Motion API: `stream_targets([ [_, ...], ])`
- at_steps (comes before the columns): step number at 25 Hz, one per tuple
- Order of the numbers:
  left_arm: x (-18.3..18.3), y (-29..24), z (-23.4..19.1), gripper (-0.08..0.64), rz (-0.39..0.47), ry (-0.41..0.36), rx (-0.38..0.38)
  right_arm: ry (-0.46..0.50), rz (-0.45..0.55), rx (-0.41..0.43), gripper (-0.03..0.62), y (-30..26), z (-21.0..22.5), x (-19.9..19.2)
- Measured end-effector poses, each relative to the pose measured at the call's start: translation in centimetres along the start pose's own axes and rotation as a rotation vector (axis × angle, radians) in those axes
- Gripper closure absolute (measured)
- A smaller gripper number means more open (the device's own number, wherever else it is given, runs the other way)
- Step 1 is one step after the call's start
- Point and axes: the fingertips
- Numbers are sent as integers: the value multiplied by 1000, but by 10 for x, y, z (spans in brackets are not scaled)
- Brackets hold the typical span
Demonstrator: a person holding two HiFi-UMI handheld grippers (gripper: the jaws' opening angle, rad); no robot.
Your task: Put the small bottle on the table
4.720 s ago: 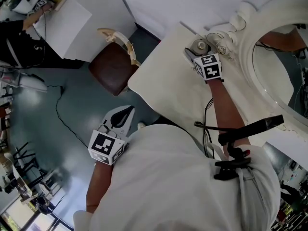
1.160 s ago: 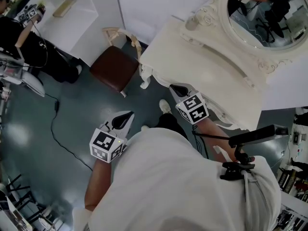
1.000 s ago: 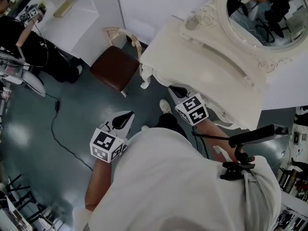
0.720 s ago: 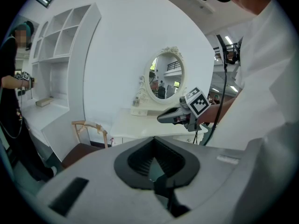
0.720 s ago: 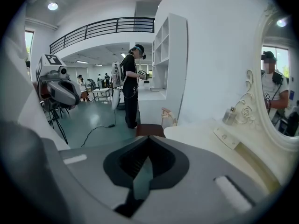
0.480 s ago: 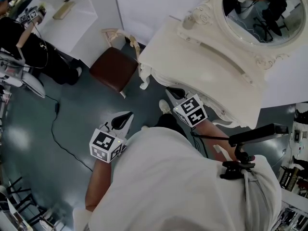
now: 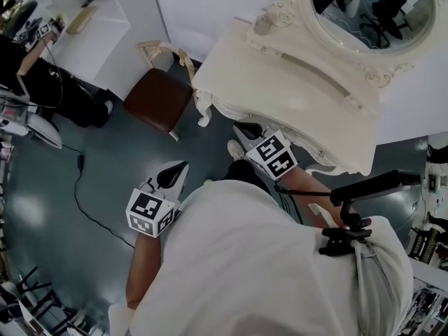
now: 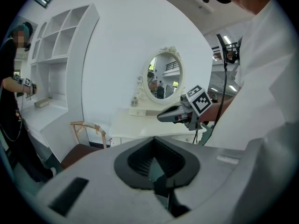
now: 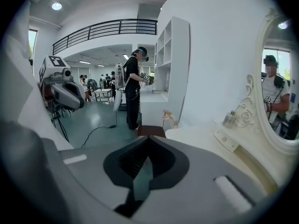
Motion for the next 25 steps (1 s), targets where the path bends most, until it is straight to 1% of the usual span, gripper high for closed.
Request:
stream_targets([
  [6, -2, -8, 2, 557, -13, 2, -13, 0, -3, 2, 591, 2, 2, -6],
  [15, 0, -32, 2, 557, -45, 3, -53, -36, -12, -10, 592, 5, 17, -17],
  [19, 6, -49, 1, 557, -60, -2, -77, -57, -17, -25, 592, 5, 33, -23],
  [25, 27, -88, -4, 557, -74, -5, -89, -69, -20, -30, 592, 3, 73, -29],
])
Point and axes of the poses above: the fingertips, and each gripper's own axes: y backward along the fingers, z to its right, x out of its top, and after that the axes turned 1 degree about x, right-handed
